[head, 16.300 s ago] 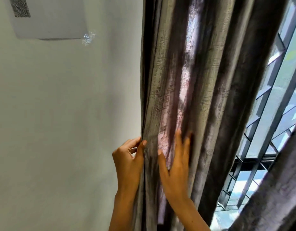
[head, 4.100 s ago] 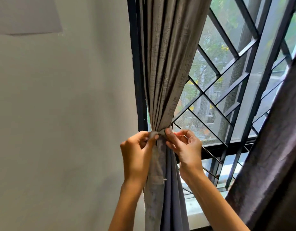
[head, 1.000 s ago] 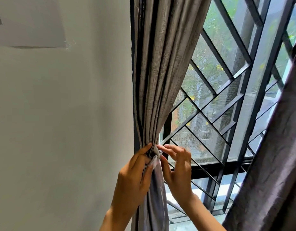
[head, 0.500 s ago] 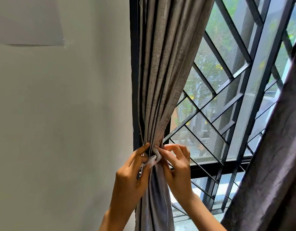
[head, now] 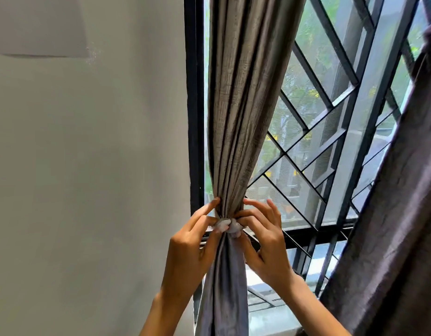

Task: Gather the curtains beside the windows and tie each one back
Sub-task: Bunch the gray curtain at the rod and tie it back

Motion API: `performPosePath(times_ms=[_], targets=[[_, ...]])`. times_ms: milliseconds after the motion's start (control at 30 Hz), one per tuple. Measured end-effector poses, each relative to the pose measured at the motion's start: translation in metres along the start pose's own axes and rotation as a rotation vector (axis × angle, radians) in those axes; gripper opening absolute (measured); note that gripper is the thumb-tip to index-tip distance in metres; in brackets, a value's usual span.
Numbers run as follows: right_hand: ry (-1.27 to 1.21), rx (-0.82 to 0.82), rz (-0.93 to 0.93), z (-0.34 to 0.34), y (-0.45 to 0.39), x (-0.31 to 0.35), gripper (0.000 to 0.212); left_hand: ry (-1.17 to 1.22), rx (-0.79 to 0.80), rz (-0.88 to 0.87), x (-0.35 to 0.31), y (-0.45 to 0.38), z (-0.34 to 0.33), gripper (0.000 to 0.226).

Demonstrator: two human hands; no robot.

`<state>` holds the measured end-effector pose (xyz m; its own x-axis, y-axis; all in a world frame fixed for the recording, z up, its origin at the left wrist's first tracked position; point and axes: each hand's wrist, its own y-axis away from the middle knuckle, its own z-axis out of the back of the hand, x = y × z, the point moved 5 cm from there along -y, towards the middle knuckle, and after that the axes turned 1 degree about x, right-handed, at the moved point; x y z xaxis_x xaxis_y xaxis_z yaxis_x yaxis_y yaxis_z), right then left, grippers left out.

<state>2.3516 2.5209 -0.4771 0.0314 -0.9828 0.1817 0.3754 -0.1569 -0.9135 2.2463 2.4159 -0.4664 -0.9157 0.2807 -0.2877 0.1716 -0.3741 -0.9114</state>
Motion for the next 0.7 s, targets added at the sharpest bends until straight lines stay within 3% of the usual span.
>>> performPosePath(times_ms=[67, 267, 333, 500, 700], targets=[[-0.046, 0.035, -0.024, 0.002, -0.003, -0.003, 0.01, 0.009, -0.008, -0.003, -0.003, 0.0, 0.0, 0.028], [-0.028, 0.141, -0.051, 0.004, -0.01, -0.011, 0.064, 0.029, -0.047, 0.092, 0.008, -0.004, 0.003, 0.028], [-0.021, 0.13, -0.046, 0.004, -0.011, -0.01, 0.058, 0.035, -0.041, 0.086, 0.01, -0.004, 0.003, 0.027], [0.086, -0.03, 0.139, 0.015, -0.01, 0.006, 0.018, 0.163, -0.093, 0.161, 0.01, -0.002, 0.007, 0.018], [0.19, -0.144, 0.185, 0.015, 0.001, 0.013, 0.016, 0.258, -0.139, 0.25, 0.007, -0.002, 0.005, 0.014]])
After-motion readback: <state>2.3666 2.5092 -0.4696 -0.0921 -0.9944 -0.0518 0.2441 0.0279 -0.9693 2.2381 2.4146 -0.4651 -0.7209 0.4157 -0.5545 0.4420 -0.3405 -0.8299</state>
